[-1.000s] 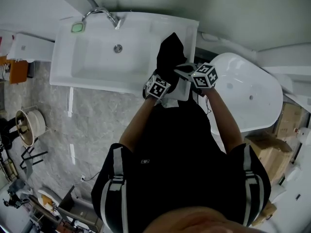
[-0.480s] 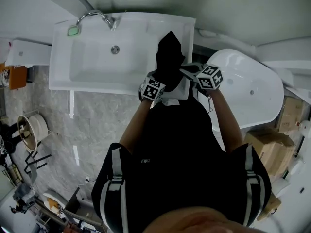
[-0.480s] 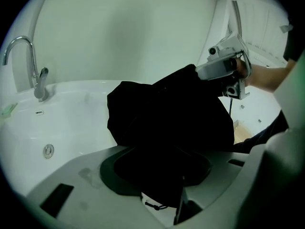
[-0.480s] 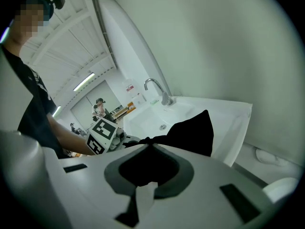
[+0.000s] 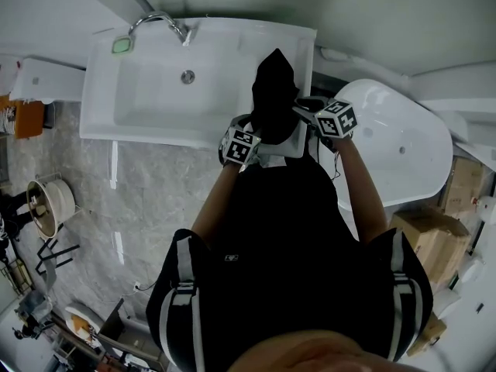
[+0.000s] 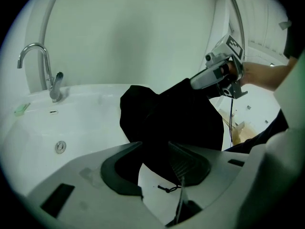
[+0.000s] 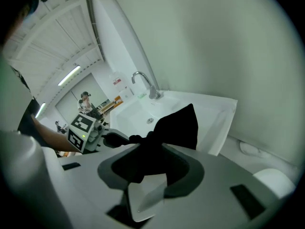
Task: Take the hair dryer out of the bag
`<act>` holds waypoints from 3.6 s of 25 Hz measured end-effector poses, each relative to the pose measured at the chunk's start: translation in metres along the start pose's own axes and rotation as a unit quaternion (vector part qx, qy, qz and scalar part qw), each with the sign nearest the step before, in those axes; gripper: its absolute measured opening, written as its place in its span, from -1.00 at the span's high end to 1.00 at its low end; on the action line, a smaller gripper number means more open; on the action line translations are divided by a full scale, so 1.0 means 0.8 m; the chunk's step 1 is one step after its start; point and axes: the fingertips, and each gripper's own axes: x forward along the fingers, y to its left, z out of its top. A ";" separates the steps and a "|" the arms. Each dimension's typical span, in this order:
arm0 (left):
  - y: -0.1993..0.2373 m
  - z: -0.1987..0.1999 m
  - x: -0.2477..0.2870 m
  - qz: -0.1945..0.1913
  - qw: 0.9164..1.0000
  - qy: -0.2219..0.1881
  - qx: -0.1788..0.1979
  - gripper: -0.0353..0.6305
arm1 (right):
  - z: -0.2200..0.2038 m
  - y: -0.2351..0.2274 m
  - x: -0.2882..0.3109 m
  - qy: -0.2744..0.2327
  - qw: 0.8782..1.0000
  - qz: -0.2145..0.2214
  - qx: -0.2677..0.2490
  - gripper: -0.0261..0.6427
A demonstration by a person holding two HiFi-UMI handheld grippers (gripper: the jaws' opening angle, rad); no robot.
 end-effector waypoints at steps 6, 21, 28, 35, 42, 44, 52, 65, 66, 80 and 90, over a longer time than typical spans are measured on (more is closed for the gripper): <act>0.025 -0.006 -0.008 0.014 1.000 -0.022 0.011 0.41 | -0.025 -0.005 -0.005 -0.025 0.997 -0.061 0.040 0.17; 0.072 -0.016 -0.022 0.081 0.996 -0.014 -0.038 0.82 | -0.084 -0.029 -0.046 -0.022 0.979 -0.189 0.071 0.73; 0.050 0.001 -0.052 0.085 0.995 -0.039 -0.017 0.82 | -0.043 0.059 -0.005 -0.010 0.981 -0.133 -0.138 0.09; 0.029 0.019 -0.058 0.079 0.996 -0.050 -0.011 0.82 | -0.013 0.046 0.067 0.083 0.884 -0.218 -0.406 0.51; 0.025 0.009 -0.064 0.083 0.995 -0.053 -0.013 0.81 | 0.024 0.064 0.061 0.054 0.945 -0.108 -0.304 0.70; 0.021 0.011 -0.070 0.095 0.994 -0.058 0.005 0.81 | 0.033 0.071 0.060 0.054 0.952 -0.084 -0.290 0.70; -0.076 0.061 -0.110 0.090 0.971 -0.117 0.188 0.75 | 0.043 0.078 0.059 0.058 0.963 -0.050 -0.257 0.71; -0.009 0.017 0.033 0.094 0.987 0.025 0.125 0.75 | 0.037 0.079 0.058 0.079 0.962 -0.048 -0.256 0.70; -0.005 0.013 0.038 0.095 0.988 0.028 0.116 0.75 | 0.035 0.079 0.058 0.080 0.963 -0.048 -0.254 0.70; -0.015 0.010 0.054 0.081 0.992 0.020 0.099 0.74 | 0.030 0.060 0.047 0.072 0.970 -0.046 -0.229 0.70; -0.021 0.012 0.064 0.016 1.000 0.006 0.017 0.57 | 0.028 0.057 0.052 0.079 0.969 -0.039 -0.229 0.70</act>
